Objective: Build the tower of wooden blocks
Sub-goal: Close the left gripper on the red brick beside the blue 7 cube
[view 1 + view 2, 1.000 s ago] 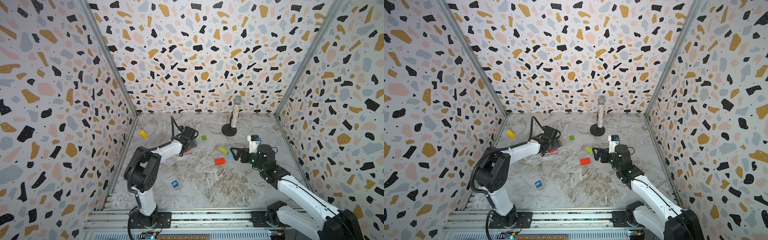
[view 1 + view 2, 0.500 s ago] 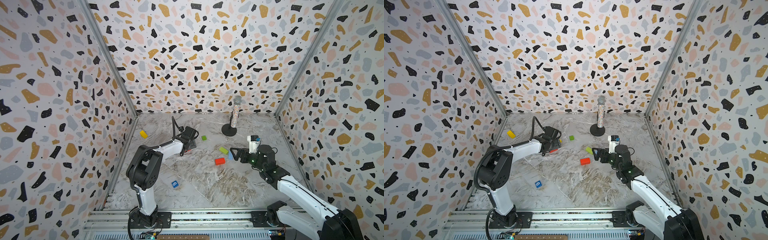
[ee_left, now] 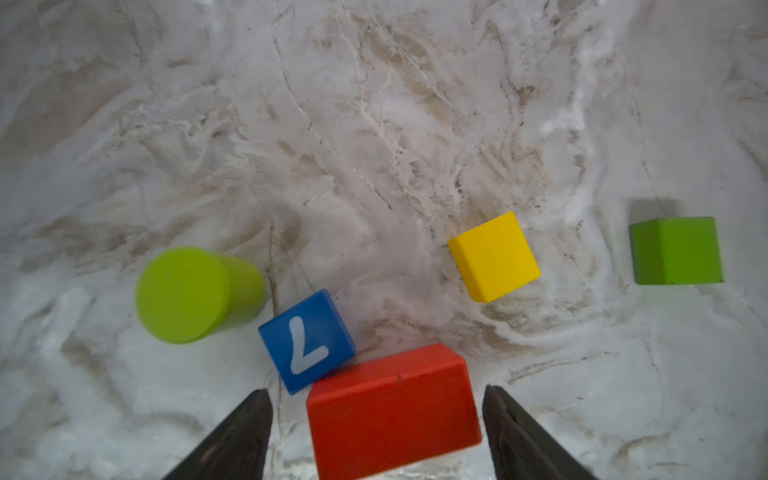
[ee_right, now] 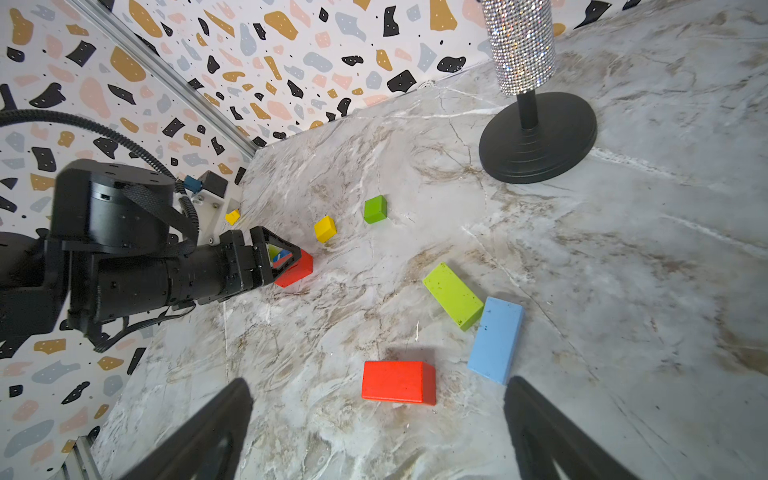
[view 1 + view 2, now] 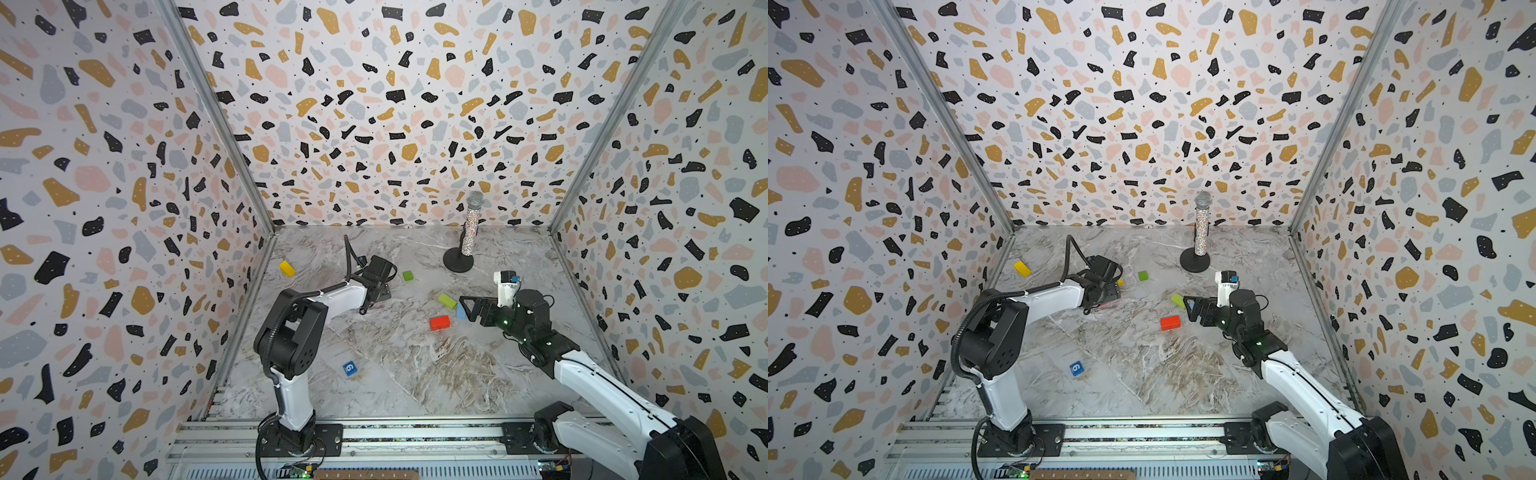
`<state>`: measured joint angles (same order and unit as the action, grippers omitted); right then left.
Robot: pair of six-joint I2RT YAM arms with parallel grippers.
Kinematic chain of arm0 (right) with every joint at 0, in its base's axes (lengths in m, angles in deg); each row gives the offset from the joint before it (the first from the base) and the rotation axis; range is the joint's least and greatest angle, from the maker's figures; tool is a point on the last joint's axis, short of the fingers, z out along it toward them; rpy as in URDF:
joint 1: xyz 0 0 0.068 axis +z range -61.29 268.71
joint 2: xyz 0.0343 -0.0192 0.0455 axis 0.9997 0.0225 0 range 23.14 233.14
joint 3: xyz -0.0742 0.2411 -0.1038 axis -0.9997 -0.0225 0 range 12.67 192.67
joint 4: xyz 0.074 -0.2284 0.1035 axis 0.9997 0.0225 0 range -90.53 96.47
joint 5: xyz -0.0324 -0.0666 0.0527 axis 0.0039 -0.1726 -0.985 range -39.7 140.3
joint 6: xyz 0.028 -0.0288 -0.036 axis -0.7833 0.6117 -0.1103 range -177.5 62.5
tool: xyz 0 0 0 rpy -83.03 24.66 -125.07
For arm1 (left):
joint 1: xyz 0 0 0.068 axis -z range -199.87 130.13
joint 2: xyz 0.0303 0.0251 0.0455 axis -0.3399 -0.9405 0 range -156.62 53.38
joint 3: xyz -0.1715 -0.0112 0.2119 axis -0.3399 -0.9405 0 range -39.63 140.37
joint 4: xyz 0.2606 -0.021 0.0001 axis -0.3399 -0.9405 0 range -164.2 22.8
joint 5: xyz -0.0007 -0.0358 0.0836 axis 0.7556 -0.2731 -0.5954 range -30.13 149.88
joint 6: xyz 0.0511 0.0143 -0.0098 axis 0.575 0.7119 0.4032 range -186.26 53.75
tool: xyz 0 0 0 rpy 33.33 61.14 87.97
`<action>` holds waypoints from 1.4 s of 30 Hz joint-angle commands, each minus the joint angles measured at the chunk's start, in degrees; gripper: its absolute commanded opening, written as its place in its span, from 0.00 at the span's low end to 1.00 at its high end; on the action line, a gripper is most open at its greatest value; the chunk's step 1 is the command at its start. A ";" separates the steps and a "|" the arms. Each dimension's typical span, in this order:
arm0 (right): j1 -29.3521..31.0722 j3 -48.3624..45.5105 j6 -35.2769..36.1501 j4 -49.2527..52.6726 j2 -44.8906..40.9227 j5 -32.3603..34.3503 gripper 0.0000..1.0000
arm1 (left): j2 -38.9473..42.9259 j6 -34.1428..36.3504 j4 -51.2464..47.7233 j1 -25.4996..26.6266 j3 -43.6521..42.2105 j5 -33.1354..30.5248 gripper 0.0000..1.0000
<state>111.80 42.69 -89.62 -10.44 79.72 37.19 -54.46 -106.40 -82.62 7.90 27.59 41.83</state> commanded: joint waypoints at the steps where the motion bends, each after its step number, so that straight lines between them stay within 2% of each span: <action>1: -0.26 -0.33 -0.41 -0.79 -1.26 -0.36 0.96 | -1.28 -0.61 -0.05 0.21 1.04 -0.24 0.79; 20: -0.24 -0.66 -0.75 -1.34 -1.34 -0.77 0.96 | -1.68 -0.20 -0.83 0.33 3.40 -0.03 0.67; 42: -0.24 -0.65 -0.93 -1.67 -0.86 -1.75 0.96 | -2.60 1.87 -1.70 1.14 4.44 -0.35 0.66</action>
<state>111.80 42.17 -90.10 -10.86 79.35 36.25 -56.16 -105.83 -83.47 8.49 30.04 41.99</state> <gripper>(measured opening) 0.964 0.659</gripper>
